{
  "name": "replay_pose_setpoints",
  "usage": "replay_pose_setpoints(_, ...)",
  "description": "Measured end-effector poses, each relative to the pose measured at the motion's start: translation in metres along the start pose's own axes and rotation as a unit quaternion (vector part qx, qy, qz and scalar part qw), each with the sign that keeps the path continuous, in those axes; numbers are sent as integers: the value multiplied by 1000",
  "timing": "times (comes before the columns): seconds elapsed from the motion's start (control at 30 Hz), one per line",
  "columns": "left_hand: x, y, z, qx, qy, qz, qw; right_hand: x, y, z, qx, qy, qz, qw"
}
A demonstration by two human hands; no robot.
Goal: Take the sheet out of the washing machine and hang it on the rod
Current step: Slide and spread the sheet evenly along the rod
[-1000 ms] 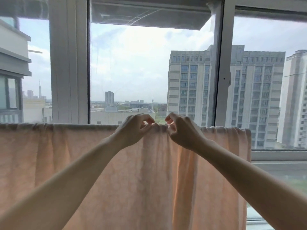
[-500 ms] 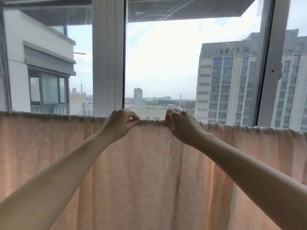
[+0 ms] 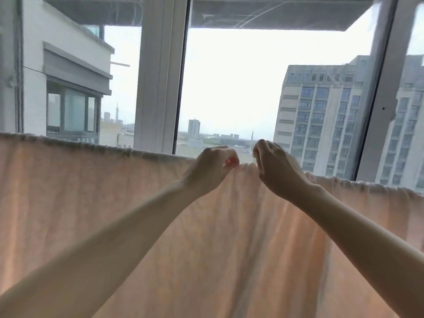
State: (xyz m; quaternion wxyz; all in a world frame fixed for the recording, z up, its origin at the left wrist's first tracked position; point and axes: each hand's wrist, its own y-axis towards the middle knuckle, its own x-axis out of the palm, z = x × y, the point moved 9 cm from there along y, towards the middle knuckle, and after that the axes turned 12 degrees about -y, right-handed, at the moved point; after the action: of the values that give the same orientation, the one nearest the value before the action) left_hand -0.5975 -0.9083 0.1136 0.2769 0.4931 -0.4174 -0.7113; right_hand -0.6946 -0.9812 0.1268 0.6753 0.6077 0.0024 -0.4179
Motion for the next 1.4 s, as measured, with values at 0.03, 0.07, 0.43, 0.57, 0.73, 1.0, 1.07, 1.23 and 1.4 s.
replay_pose_setpoints(0.03,3,-1,-1,1,-2,-10,1000,4,-2,1,-8,-3,-17,1000)
replay_pose_setpoints(0.07,2,-1,-2,-5,-5,-12,1000,7,-3,2,-13,-4,-21,1000)
replay_pose_setpoints(0.43,-51,-37,-87,-173,78,-19,982,30,-7,5,-1,70,-52,996)
replay_pose_setpoints(0.57,-58,-32,-82,-161,31,10,986,24,-2,17,46,91,-21,995)
replay_pose_setpoints(0.73,-41,-23,-44,-85,3,50,995,8,-15,31,117,101,34,987)
replay_pose_setpoints(1.0,-38,-31,-46,-54,20,19,998,22,-11,-35,-19,11,-16,1000)
replay_pose_setpoints(1.07,-52,-36,-61,-78,27,13,996,31,-7,-43,-12,10,-27,1000)
replay_pose_setpoints(1.23,-97,-50,-114,-139,69,9,988,40,8,-68,-13,1,-16,1000)
replay_pose_setpoints(1.4,-137,-64,-157,-159,75,3,984,54,31,-106,-20,3,-29,999)
